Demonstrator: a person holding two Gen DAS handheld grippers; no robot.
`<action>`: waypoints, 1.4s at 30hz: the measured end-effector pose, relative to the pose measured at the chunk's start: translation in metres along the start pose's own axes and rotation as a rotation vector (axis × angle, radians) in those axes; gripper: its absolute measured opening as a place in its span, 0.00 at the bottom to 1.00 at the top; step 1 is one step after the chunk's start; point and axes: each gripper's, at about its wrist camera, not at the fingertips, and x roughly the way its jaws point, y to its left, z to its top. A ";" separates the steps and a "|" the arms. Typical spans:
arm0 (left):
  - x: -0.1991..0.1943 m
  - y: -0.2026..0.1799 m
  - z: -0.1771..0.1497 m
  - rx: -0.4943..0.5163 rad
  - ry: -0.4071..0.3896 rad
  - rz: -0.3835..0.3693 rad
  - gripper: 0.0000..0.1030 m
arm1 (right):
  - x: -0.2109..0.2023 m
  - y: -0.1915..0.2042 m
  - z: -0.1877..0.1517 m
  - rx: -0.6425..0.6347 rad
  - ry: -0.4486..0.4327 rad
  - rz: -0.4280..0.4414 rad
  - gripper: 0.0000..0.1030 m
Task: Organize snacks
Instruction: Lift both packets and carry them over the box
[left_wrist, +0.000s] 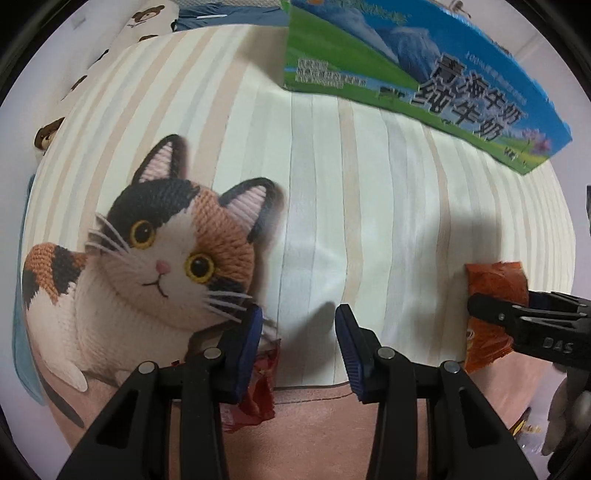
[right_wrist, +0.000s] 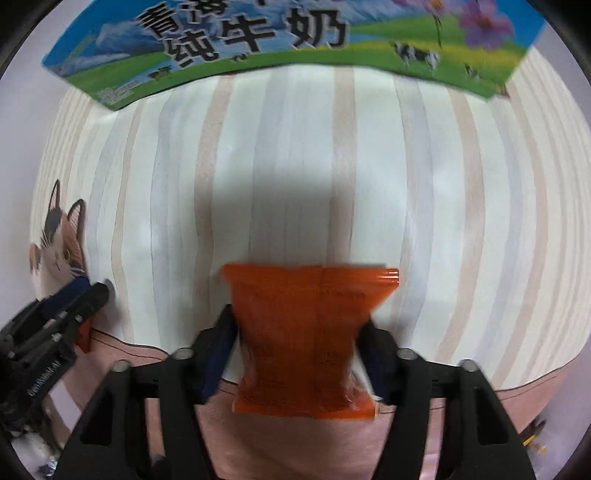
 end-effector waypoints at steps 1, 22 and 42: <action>0.001 0.002 -0.001 -0.008 0.018 -0.013 0.38 | 0.000 -0.003 -0.002 0.020 0.009 0.017 0.78; -0.033 0.056 -0.029 -0.078 0.142 -0.242 0.47 | 0.025 0.008 -0.043 0.046 0.018 0.084 0.81; -0.012 0.011 -0.058 0.111 0.142 -0.057 0.32 | 0.044 0.013 -0.044 -0.017 -0.013 -0.001 0.67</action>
